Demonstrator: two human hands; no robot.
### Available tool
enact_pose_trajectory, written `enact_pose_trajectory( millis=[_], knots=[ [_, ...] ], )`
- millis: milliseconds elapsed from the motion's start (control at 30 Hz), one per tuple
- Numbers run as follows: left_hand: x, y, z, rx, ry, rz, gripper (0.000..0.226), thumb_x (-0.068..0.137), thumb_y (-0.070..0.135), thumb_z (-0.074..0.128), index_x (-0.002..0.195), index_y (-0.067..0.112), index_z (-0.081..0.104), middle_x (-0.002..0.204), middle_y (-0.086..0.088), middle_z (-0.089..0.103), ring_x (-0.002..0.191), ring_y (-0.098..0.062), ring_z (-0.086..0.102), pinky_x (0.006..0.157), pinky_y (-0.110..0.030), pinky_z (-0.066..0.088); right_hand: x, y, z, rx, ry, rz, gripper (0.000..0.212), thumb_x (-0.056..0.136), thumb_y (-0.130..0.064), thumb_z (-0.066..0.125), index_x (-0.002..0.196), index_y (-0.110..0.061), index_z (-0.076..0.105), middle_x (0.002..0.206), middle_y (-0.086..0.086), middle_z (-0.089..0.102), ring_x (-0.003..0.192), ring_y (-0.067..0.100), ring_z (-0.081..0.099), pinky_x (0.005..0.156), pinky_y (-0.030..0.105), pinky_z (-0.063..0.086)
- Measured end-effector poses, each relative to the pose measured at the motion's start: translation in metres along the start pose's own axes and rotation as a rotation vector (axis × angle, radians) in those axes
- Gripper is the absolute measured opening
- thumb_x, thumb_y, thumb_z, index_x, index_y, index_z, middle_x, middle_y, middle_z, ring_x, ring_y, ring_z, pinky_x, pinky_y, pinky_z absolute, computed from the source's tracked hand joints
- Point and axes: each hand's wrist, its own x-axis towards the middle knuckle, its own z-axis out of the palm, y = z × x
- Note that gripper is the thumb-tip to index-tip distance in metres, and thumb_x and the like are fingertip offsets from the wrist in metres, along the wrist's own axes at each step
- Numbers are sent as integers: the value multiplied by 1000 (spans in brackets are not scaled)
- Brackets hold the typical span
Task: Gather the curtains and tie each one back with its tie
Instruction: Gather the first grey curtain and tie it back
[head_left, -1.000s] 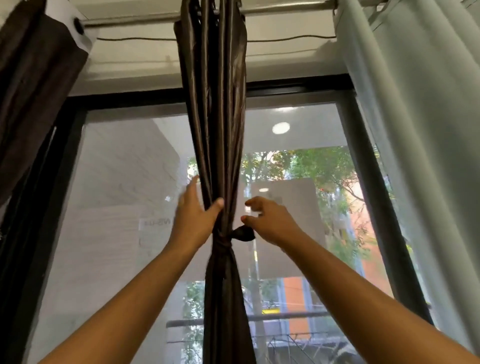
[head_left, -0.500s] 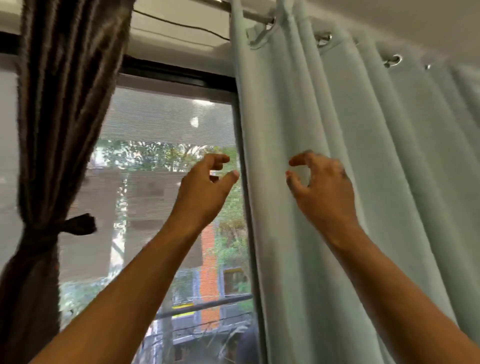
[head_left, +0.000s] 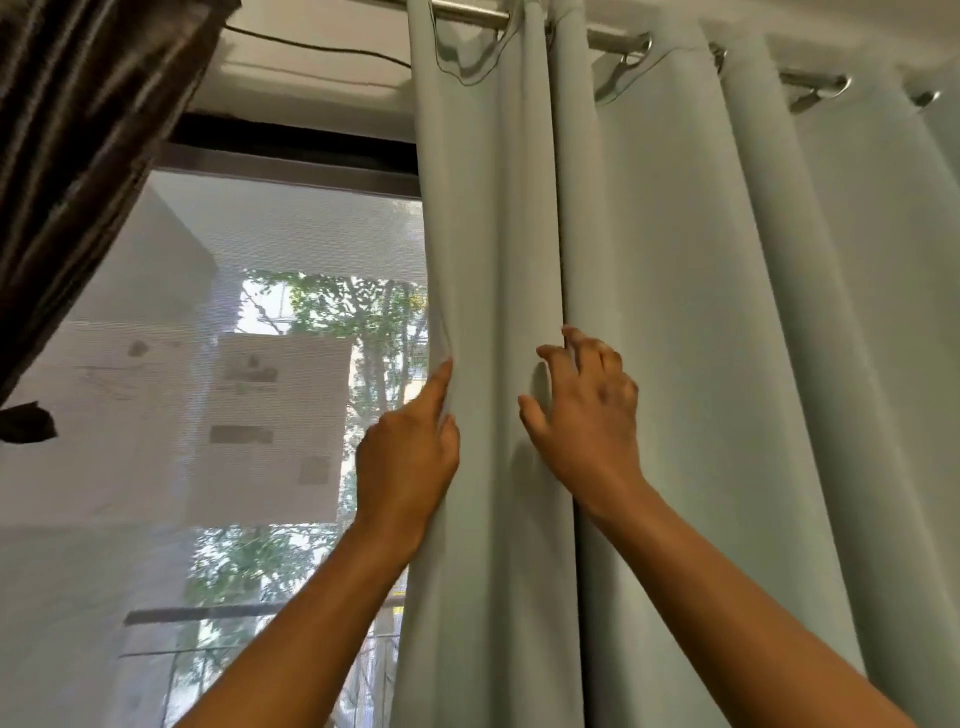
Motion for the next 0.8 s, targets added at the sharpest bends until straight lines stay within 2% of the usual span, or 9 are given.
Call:
enact_pose_trajectory(
  millis=[167, 233, 300, 367, 433, 533, 667, 733, 800],
  knots=[
    [-26, 24, 15, 199, -95, 245, 61, 85, 14, 61, 142, 31, 46, 62, -10, 64, 52, -28, 59, 49, -28, 38, 50, -13, 0, 346, -172, 37, 48, 88, -52, 53, 121, -17, 56, 117, 3, 63, 110, 24, 54, 86, 35, 44],
    [-31, 29, 18, 190, -184, 342, 54, 87, 20, 60, 139, 29, 51, 74, -11, 71, 62, -31, 65, 54, -32, 47, 69, -16, 0, 369, -364, 106, 59, 82, -56, 61, 122, -13, 53, 113, 5, 63, 104, 27, 59, 77, 34, 47],
    [-27, 26, 16, 78, -343, 318, 45, 92, 28, 57, 136, 32, 54, 99, -4, 75, 84, -25, 70, 72, -33, 56, 78, -11, 2, 345, -433, 127, 44, 80, -38, 67, 114, -11, 58, 109, 8, 64, 100, 29, 61, 77, 37, 51],
    [-21, 20, 7, -150, -359, 193, 33, 91, 32, 61, 124, 32, 65, 107, 7, 74, 93, -12, 71, 80, -32, 57, 78, -1, 4, 371, -391, 149, 25, 80, -24, 64, 101, -11, 63, 99, 9, 65, 90, 29, 62, 72, 35, 51],
    [-12, 5, 2, -283, -162, 48, 18, 90, 29, 66, 106, 31, 74, 97, 13, 75, 85, 4, 69, 78, -25, 56, 71, 7, 6, 413, -367, 154, 18, 83, -24, 62, 97, -13, 65, 92, 7, 66, 80, 25, 60, 66, 31, 47],
    [14, -22, 7, -407, -12, -290, 18, 92, 22, 64, 108, 29, 69, 103, 9, 72, 93, 2, 65, 87, -26, 53, 63, 13, 10, 445, -375, 124, 17, 86, -29, 61, 96, -15, 65, 82, 1, 63, 65, 16, 55, 60, 29, 44],
    [54, -53, 29, -673, -263, -829, 47, 95, 34, 57, 140, 25, 43, 144, -6, 46, 129, -28, 46, 102, -48, 41, 62, 8, 14, 411, -390, 77, 20, 84, -33, 64, 99, -20, 65, 84, -2, 62, 68, 15, 56, 66, 34, 51],
    [60, -61, 41, -784, -407, -951, 51, 95, 44, 54, 140, 24, 42, 136, -6, 53, 122, -28, 52, 93, -48, 47, 63, 3, 16, 407, -421, 75, 22, 83, -34, 65, 100, -21, 64, 85, -4, 61, 73, 18, 59, 70, 37, 55],
    [59, -65, 51, -890, -468, -997, 44, 91, 54, 55, 123, 24, 55, 111, -6, 66, 99, -26, 62, 75, -40, 53, 63, 2, 18, 402, -421, 73, 23, 82, -37, 66, 100, -23, 64, 83, -7, 59, 72, 16, 58, 67, 34, 52]
  ],
)
